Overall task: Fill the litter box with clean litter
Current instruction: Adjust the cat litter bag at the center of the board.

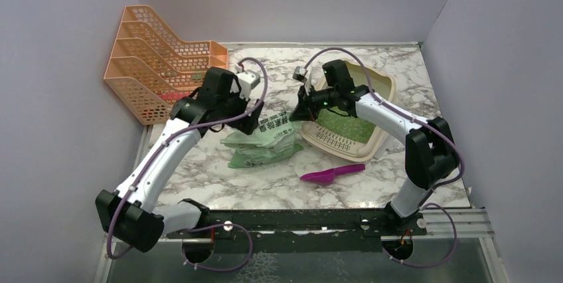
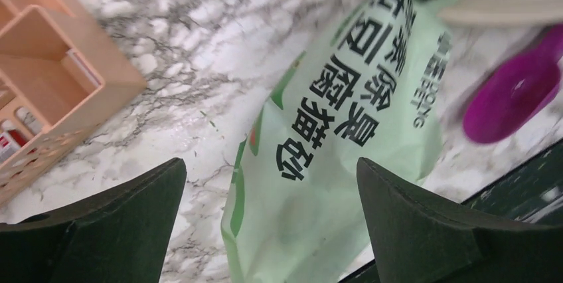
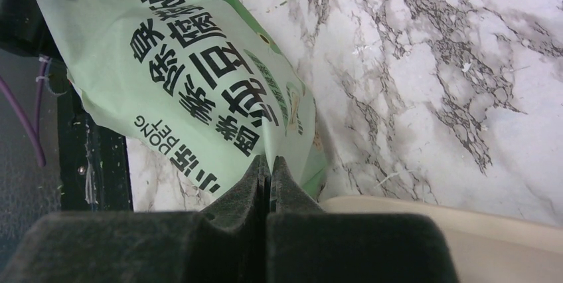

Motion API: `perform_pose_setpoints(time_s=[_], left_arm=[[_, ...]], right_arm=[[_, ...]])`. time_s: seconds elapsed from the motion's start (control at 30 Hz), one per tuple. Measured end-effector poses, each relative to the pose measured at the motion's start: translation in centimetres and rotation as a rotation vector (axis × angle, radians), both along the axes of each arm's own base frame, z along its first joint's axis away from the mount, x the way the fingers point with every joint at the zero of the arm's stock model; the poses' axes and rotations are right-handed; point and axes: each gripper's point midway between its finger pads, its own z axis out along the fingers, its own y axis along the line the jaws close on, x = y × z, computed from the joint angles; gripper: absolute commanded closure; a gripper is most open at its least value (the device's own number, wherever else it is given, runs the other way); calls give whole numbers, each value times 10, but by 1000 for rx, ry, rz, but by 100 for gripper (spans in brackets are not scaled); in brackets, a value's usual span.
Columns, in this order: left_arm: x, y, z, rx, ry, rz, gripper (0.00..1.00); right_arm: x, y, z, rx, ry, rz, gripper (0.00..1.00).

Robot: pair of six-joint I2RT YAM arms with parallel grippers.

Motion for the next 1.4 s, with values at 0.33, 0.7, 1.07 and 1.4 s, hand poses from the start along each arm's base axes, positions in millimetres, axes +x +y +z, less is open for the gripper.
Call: perform_pose_setpoints(time_s=[0.33,0.7,1.07,1.4], left_arm=[[-27,12,71,-353,6,474,2],[-84,31,79,-822,147,894,9],[-55,16,25,-1008,318,1134,11],[-18,12,17,-1060,284,1220,31]], right_arm=[[5,-4,-3,3,70,-74,99],[5,-6,-3,10,85,-104,99],[1,-7,-1,12,91,-111,99],[1,-10,0,4,87,-130,99]])
